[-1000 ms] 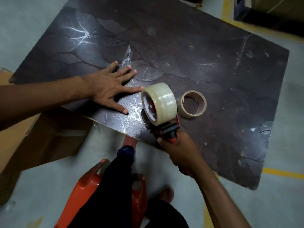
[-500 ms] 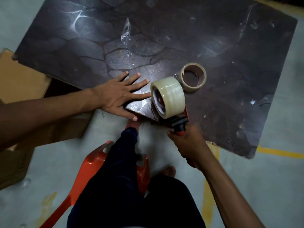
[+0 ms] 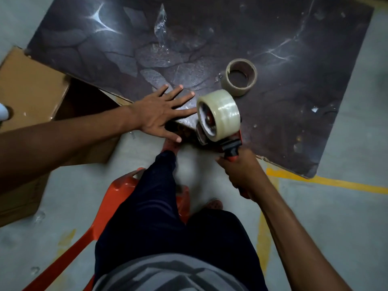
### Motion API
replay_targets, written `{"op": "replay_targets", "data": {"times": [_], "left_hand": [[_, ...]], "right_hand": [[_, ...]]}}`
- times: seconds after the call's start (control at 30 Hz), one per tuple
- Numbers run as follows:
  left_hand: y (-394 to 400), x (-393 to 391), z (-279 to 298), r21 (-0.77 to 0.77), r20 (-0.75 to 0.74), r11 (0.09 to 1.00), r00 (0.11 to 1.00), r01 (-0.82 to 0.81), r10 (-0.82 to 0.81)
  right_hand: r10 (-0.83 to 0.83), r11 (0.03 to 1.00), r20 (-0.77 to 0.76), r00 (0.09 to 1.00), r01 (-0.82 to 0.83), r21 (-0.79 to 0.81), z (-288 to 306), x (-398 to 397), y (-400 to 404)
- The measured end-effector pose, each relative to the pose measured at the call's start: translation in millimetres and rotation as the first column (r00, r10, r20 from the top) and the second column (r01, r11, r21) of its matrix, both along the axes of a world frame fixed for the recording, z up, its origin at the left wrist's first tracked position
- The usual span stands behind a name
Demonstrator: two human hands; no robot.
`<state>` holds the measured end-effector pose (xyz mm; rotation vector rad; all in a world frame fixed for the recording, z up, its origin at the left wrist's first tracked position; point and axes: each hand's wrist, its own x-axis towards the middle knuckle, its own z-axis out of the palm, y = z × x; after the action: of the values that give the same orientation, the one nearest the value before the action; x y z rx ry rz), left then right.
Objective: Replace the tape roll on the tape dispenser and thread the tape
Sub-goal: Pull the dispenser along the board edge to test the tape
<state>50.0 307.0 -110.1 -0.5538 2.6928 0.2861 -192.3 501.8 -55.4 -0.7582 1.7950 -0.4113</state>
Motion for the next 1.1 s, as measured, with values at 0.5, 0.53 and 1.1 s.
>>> {"op": "replay_targets", "data": {"times": [0.5,0.53,1.1], "left_hand": [[33.6,-17.8,-8.4,-0.013,0.014,0.999,0.999,0.042,-0.042],[35.3,-18.9,-8.3,-0.013,0.015,0.999,0.999,0.047,-0.047],[42.8,-25.2,-0.6,0.001,0.067,1.0,0.998,-0.02,0.02]], "right_hand": [[-0.01,0.999,0.026,1.0,0.009,0.031,11.5,-21.7,44.7],[-0.014,0.999,0.029,0.999,0.013,0.036,13.2,-21.9,44.8],[0.078,0.995,0.018,0.997,-0.079,0.056,31.3,-28.1,58.2]]}}
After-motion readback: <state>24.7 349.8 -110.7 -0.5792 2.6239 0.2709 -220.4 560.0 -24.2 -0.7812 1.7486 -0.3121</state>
